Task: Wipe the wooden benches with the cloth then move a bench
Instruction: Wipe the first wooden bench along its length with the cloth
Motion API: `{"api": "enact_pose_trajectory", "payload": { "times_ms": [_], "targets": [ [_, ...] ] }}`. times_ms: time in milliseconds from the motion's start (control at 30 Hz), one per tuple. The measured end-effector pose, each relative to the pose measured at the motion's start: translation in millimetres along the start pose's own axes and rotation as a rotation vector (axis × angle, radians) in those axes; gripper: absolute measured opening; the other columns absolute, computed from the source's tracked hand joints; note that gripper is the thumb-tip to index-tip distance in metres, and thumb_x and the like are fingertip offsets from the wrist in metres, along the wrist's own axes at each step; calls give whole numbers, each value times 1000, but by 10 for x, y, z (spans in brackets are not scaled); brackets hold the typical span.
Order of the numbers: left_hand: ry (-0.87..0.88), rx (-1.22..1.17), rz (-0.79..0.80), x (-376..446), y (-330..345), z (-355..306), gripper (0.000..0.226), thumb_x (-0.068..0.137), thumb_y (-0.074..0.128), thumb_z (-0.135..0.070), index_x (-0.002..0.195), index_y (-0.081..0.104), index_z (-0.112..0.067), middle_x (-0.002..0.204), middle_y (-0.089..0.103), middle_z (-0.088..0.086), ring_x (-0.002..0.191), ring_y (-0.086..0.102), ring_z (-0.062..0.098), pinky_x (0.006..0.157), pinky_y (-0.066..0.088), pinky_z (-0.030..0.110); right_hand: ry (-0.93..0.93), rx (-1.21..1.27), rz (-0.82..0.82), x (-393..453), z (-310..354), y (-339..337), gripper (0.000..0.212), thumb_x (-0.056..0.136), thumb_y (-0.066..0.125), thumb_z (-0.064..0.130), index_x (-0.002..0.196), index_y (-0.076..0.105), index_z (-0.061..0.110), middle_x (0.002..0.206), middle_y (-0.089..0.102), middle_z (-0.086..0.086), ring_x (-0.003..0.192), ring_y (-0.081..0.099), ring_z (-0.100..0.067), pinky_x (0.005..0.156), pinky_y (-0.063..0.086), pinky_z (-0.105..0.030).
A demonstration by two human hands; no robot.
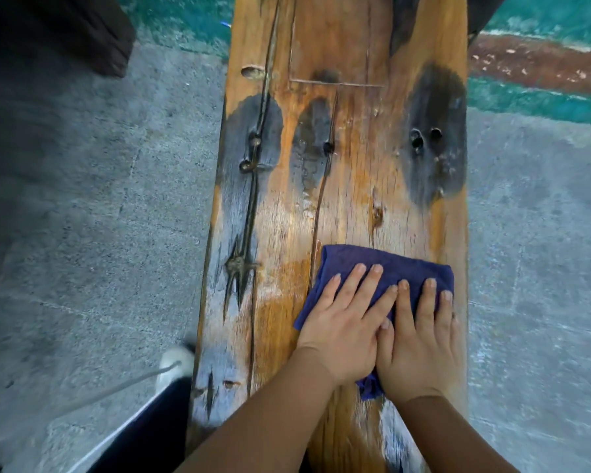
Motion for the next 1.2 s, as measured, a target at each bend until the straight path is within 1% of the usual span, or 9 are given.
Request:
{"api": "enact_pose_trajectory", "payload": {
  "times_ms": [67, 167, 333, 467, 633, 800, 900, 1067, 1200],
  "targets": [
    [17, 7, -14, -22, -2, 16, 60, 98, 28, -39, 155, 13, -27, 164, 3, 4, 151, -3, 24, 120, 0, 46, 0, -33, -16, -8, -5, -4, 63, 94, 18, 48, 152, 14, 24, 159, -3, -5, 149, 5, -34, 118, 4, -46],
    [-9, 14, -38, -81, -13, 201, 59, 98, 28, -39, 154, 16, -28, 164, 5, 4, 151, 0, 23, 120, 4, 48, -39, -66, -37, 12, 166, 21, 63, 95, 24, 47, 152, 25, 20, 159, 5, -10, 148, 11, -37, 116, 10, -48],
    [-149, 72, -55, -297, -206, 1026, 60, 96, 35, -39, 153, 19, -29, 163, 15, 3, 150, 8, 27, 119, 7, 48, -159, -71, -40, 174, 1057, 166, 60, 96, 28, 45, 151, 32, 20, 159, 23, -16, 146, 18, -38, 115, 13, -49],
    [-225, 100, -73, -369, -471, 1748, 55, 97, 33, -37, 151, 27, -26, 161, 20, 6, 149, 12, 28, 119, 11, 47, -230, -27, -15, 415, 1796, 232, 59, 99, 21, 49, 154, 21, 25, 161, 17, -11, 149, 11, -35, 118, 16, -52],
    [-244, 79, -80, -287, -597, 2068, 57, 97, 29, -36, 152, 26, -21, 162, 17, 9, 149, 9, 32, 118, 15, 51, -370, -52, 32, 666, 2162, 226, 63, 97, 25, 47, 155, 17, 22, 163, 8, -10, 150, 2, -32, 120, 5, -49],
    [-293, 94, -97, 82, -660, 1980, 59, 96, 27, -37, 154, 23, -22, 162, 15, 8, 149, 11, 32, 118, 11, 51, -395, -78, -12, 1022, 2012, 32, 61, 97, 29, 46, 153, 27, 21, 162, 19, -10, 149, 14, -30, 119, 16, -49],
    [-307, 82, -111, 466, -718, 1789, 58, 97, 27, -38, 153, 24, -24, 162, 16, 7, 148, 12, 31, 118, 7, 49, -368, -106, -37, 1317, 1759, -136, 61, 97, 27, 47, 152, 27, 21, 161, 20, -10, 149, 16, -29, 117, 16, -49],
    [-138, 41, -100, 1250, -764, 1193, 58, 98, 27, -39, 153, 21, -23, 163, 14, 8, 149, 9, 30, 119, 0, 46, -215, -118, -84, 1719, 984, -436, 61, 97, 23, 47, 154, 20, 23, 163, 14, -9, 149, 13, -30, 117, 16, -49],
    [-17, 63, -72, 1638, -711, 676, 61, 95, 26, -39, 153, 22, -22, 163, 13, 10, 149, 6, 32, 120, 2, 48, -91, -140, -104, 1840, 382, -606, 61, 97, 20, 47, 153, 19, 24, 162, 13, -12, 149, 12, -32, 117, 17, -50]
  ]
}}
Point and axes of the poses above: each hand's wrist, its own x-axis towards the middle knuckle, its own y-axis out of the palm, z = x × y, the point moved 10 cm from there along x, towards the middle knuckle
